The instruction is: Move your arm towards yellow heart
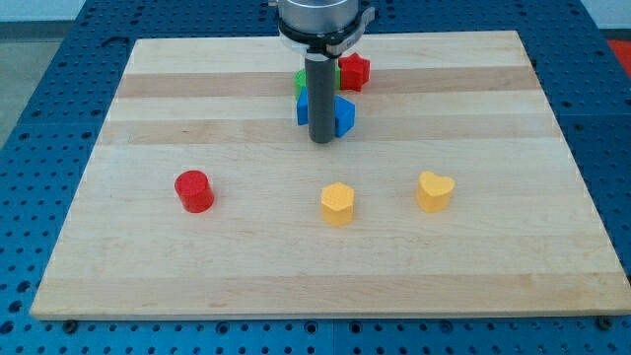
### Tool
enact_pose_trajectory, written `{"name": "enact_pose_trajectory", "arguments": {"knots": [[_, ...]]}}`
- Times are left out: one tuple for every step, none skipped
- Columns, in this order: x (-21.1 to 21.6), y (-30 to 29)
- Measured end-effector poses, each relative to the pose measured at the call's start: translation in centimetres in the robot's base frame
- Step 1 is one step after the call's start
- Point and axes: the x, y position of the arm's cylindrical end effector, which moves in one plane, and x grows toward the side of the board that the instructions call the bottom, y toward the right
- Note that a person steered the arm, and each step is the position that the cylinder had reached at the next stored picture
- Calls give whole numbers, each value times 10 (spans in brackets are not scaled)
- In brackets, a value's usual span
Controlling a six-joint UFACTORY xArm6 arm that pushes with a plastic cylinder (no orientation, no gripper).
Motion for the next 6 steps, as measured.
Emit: {"name": "enact_pose_trajectory", "arguments": {"knots": [[11,14],[11,75],[27,146],[78,188],[106,180],[105,129]]}}
